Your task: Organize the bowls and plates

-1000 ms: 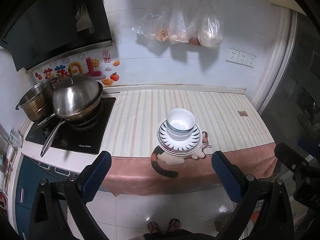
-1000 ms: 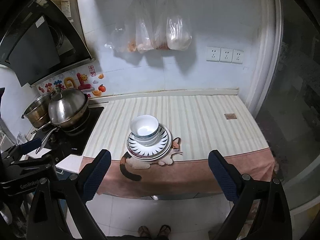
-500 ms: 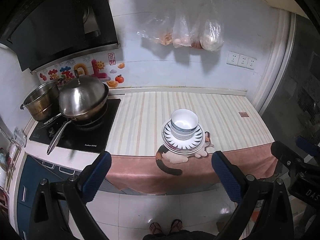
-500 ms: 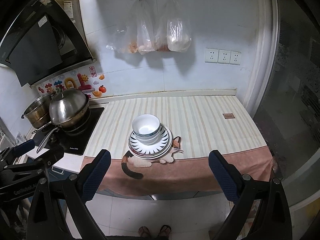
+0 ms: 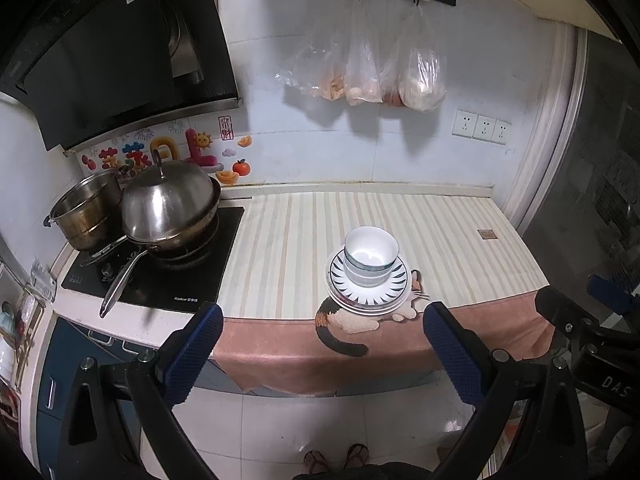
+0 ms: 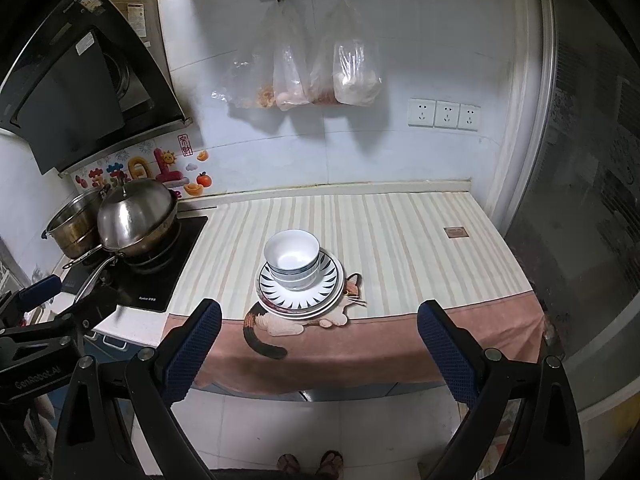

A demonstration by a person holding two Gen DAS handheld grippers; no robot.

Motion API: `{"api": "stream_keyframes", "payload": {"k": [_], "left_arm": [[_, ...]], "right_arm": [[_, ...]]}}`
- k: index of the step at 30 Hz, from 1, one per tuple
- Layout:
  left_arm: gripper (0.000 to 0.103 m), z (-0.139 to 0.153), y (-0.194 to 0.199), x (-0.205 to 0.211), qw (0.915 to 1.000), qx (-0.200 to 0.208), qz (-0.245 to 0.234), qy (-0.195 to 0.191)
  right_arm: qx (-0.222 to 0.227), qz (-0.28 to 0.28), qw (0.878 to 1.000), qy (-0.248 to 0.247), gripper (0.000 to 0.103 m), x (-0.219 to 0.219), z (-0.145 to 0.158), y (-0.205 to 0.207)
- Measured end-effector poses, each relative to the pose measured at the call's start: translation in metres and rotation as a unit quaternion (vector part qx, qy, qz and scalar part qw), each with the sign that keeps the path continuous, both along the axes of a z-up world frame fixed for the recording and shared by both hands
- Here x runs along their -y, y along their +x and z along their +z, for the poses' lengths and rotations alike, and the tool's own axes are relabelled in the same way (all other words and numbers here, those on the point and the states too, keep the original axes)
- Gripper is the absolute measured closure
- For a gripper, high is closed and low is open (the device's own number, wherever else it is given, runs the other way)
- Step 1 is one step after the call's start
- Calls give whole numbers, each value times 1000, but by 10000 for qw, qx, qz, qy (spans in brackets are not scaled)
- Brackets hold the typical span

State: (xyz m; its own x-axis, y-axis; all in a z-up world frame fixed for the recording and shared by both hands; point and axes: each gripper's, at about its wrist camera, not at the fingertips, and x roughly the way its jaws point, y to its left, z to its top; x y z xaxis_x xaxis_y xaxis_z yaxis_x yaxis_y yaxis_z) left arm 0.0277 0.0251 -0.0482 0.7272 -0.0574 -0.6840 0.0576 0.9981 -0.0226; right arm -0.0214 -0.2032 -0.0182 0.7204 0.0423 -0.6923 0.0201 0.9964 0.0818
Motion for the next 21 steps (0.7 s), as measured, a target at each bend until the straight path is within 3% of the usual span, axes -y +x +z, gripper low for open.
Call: {"api": "stream_keyframes", "payload": {"k": [21], "left_arm": [[0,-1,4,1,10000,-76,-1,-3]], "right_arm": [[-25,-13,10000,-26,2,2,-3,3]]}}
